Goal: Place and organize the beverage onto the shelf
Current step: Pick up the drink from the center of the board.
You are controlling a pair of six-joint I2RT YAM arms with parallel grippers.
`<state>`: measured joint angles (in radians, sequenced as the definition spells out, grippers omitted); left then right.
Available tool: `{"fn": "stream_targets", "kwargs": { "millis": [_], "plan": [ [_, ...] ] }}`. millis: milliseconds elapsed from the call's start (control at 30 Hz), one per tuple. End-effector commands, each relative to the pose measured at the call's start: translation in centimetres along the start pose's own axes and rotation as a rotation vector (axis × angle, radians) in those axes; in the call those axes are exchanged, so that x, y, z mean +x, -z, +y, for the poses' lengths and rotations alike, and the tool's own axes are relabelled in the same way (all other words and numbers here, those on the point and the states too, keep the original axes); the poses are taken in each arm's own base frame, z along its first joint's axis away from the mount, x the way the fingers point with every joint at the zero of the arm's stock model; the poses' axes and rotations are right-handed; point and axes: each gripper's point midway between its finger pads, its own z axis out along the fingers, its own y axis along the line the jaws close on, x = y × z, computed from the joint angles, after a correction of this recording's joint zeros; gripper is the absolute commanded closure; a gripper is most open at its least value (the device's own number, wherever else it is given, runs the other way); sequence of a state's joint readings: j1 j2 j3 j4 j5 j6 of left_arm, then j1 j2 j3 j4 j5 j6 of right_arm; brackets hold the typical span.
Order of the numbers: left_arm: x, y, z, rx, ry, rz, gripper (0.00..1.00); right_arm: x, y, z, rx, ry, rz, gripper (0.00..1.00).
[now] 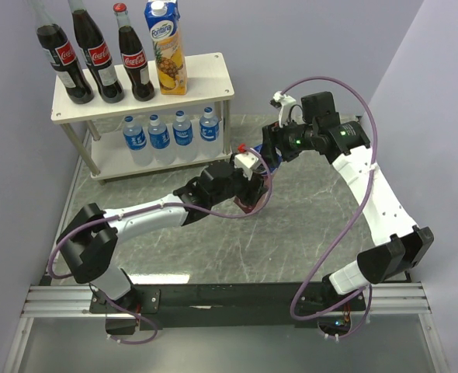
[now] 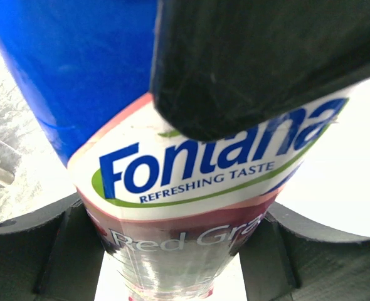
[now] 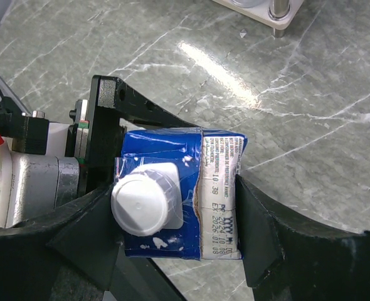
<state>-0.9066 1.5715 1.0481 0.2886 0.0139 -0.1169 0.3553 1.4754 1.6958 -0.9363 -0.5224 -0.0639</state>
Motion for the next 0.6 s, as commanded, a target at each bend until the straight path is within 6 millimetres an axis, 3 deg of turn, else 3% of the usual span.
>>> {"fn": "stream_targets", "kwargs": {
  "millis": [0,67,367,567],
  "plan": [
    [-3.7,1.2,-1.5,0.067,-0.009,-0.114,0.65,-7.7,6.4,5.4,-0.132,0.152,-0.339,0.3],
    [-3.6,1.2,-1.5,0.068,-0.01,-0.109,0.65,-7.8,6.6,5.5,-0.131,0.149,-0.343,0.26],
    [-3.0,1.3,-1.6,0.077,-0.016,-0.093,0.65,-8.7,7.4,5.7,-0.133,0.108,-0.366,0.24],
    [-3.8,1.7,-1.4,0.061,-0.025,-0.112,0.65,-9.0,8.2,4.7,-0.082,0.114,-0.394,0.24]
  ]
}}
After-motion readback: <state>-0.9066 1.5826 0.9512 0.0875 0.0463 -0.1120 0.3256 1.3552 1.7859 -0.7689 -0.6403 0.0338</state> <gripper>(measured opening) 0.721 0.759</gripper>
